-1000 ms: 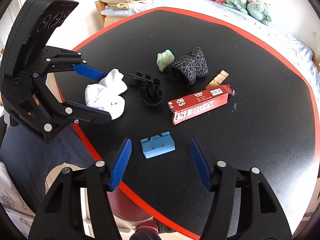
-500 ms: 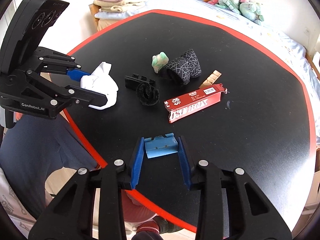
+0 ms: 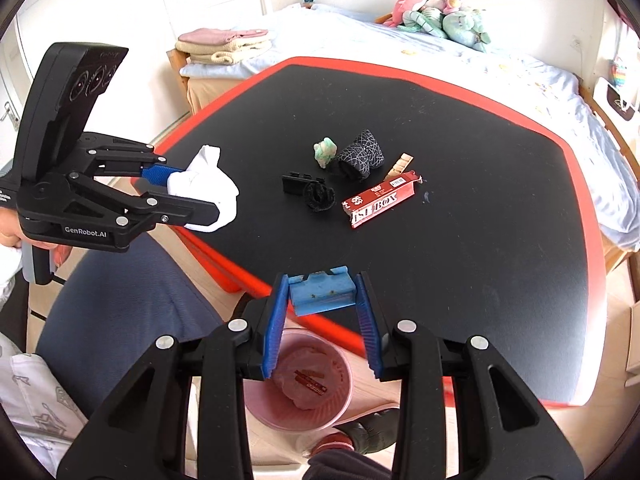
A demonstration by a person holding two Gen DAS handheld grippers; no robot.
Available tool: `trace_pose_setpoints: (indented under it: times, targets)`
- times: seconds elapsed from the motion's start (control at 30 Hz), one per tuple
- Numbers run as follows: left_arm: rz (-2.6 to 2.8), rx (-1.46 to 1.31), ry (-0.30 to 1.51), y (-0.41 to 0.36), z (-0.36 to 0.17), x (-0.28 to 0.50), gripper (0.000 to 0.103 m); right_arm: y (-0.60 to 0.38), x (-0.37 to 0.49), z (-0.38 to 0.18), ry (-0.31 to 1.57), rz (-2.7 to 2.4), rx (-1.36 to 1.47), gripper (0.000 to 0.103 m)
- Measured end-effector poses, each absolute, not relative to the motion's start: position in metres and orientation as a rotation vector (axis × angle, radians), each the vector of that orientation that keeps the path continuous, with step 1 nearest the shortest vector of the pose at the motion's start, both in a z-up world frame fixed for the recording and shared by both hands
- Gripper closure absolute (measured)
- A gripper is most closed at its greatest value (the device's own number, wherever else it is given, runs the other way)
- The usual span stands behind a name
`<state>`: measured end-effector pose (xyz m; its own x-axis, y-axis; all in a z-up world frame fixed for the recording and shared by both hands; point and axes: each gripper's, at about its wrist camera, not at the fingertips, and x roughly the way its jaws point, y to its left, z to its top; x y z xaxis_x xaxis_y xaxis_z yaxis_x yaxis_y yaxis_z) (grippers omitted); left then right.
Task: Collect trash
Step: 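Carry sock and blue block over the pink bin and open both tools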
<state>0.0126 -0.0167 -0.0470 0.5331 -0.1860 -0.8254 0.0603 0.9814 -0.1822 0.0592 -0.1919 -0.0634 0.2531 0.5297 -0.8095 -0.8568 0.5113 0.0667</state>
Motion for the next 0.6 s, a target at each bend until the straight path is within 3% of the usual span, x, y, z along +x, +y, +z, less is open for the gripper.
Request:
trace_pose_setpoints:
  times: [0.6]
  targets:
    - [-0.238, -0.104, 0.994, -0.068, -0.039, -0.036, 0.064, -0.246, -0.01, -0.056, 0.905, 0.951, -0.355, 0.069]
